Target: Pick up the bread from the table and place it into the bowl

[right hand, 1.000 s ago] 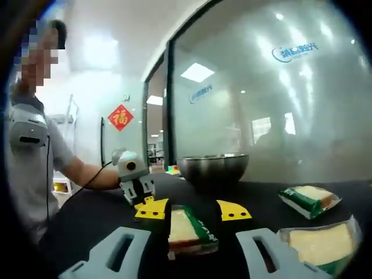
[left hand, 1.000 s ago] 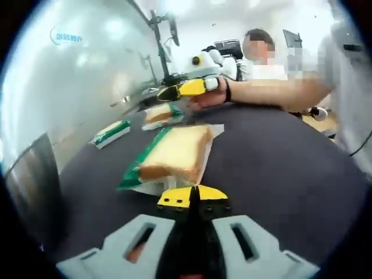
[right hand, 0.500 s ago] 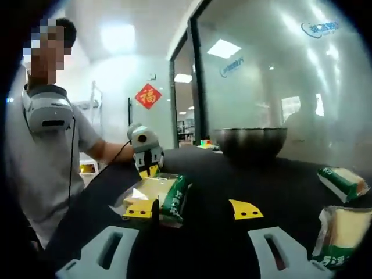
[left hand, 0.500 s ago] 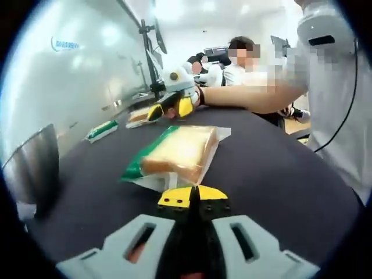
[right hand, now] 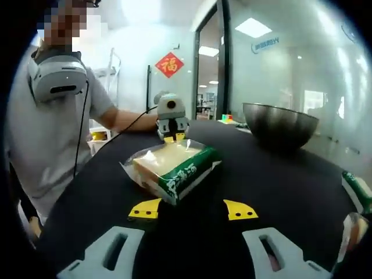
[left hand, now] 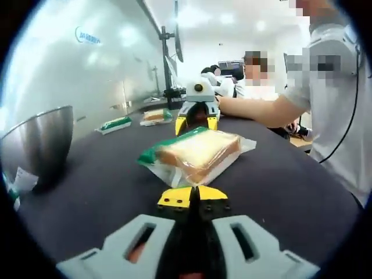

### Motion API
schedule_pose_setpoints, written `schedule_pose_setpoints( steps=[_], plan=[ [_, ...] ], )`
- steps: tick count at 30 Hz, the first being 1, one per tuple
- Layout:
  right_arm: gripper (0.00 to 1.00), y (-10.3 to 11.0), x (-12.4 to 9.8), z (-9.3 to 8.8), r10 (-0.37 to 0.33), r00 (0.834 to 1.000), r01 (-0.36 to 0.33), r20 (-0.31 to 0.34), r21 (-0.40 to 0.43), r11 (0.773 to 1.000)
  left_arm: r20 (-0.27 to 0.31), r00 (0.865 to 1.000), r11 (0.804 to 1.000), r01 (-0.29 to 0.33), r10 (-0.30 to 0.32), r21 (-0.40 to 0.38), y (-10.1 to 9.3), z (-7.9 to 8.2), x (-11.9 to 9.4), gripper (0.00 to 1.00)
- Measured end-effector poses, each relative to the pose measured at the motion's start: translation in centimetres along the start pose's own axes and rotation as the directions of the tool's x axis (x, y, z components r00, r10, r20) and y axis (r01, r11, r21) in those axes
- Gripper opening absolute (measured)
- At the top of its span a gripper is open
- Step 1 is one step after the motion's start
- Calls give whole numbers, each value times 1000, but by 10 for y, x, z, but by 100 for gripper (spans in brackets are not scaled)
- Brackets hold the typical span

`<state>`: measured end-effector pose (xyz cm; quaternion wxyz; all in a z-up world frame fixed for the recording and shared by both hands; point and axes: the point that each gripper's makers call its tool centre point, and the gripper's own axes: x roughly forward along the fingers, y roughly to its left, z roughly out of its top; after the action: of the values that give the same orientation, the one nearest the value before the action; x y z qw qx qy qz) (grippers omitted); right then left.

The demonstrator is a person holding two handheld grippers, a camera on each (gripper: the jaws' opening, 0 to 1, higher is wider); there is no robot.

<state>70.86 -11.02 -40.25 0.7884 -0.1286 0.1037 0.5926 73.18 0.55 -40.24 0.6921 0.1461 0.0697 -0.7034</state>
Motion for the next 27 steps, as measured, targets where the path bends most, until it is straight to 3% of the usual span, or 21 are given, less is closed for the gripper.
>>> schedule_pose_setpoints(
  steps=[2,6,10,16,22,25,27],
  plan=[
    [27,2,-1,3,14,1000,-14,7,-14,1000,0,1000,1000,-5,5,-6,1,0,0,0],
    [22,11,1,2,49,999,-49,-9,-23,999,3,1000,1000,-12,12,-12,3,-1,0,0],
    [8,22,0,5,88,996,-89,-9,-8,996,6,1000,1000,-17,18,-11,4,-1,0,0],
    [1,19,-1,4,81,996,-82,-21,-23,996,7,1000,1000,-26,26,-7,3,0,1,0],
    [0,10,-6,4,80,997,-80,-20,-35,996,2,999,999,-41,41,-4,3,0,1,0],
    [0,8,-7,4,76,997,-77,-24,-42,996,-20,998,995,-66,65,-77,5,0,1,0],
    [0,7,-7,5,75,997,-76,-21,-35,996,-25,997,994,-69,67,-82,7,0,1,0]
  ],
)
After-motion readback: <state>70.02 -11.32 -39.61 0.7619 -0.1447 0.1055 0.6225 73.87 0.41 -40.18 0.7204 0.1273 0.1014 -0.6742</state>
